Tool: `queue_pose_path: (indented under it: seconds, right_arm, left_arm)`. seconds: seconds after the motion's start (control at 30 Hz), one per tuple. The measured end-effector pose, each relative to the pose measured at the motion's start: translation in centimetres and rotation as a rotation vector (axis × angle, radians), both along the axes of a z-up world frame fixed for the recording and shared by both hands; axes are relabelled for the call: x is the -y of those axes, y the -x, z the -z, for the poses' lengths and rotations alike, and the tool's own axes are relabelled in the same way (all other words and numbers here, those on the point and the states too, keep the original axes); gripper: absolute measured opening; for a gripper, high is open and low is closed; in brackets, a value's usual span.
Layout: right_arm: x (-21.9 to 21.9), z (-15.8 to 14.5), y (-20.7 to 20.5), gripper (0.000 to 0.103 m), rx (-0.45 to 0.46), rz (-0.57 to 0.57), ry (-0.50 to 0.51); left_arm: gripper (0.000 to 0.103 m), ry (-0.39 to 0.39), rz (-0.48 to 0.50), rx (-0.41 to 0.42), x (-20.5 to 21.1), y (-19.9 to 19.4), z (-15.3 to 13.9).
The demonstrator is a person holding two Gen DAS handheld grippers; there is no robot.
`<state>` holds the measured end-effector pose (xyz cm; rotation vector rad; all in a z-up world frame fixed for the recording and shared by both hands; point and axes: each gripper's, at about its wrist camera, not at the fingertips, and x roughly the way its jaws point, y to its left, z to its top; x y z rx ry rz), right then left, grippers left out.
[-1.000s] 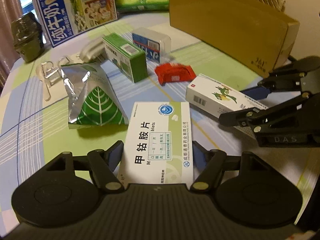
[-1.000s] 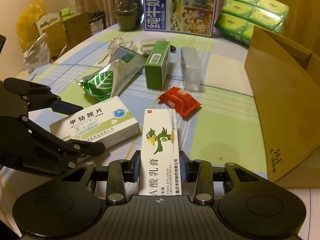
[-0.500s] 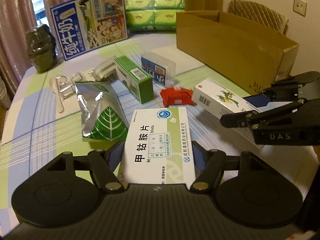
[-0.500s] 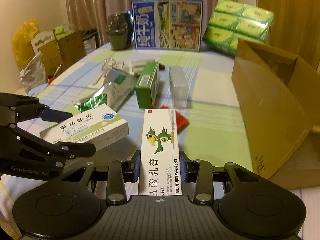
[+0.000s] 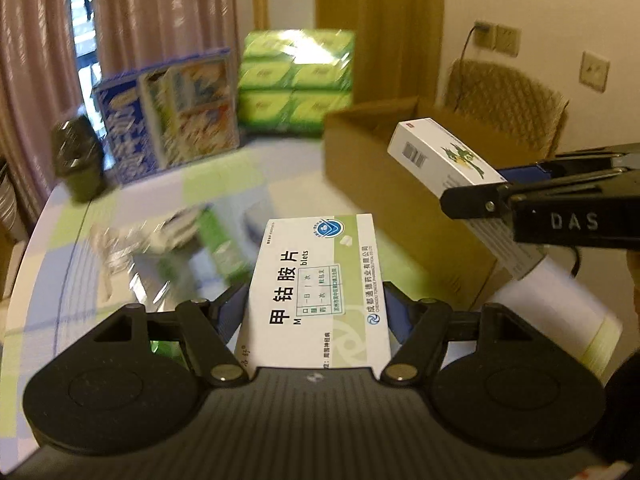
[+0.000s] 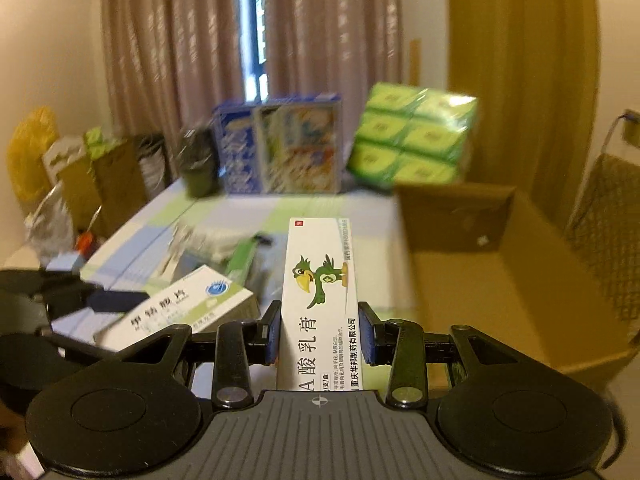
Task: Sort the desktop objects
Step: 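Carry both held medicine boxes up and over to the cardboard box, then open both tools to drop the medicine boxes into the cardboard box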
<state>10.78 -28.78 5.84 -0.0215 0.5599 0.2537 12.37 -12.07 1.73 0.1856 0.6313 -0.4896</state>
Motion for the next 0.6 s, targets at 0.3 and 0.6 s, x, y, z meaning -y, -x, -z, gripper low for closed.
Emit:
queue_pose_path:
  seconds: [0.3, 0.6]
  right_arm:
    - [9.5, -3.1, -3.0, 0.035, 0.003, 0.109, 0.092]
    - [15.3, -0.5, -6.2, 0.035, -0.071, 0.167, 0.058]
  left_arm:
    - [0.067, 0.062, 0.079, 0.019, 10.1, -3.2, -4.0]
    - [0.067, 0.065, 0.112, -0.022, 17.1, -6.5, -2.3]
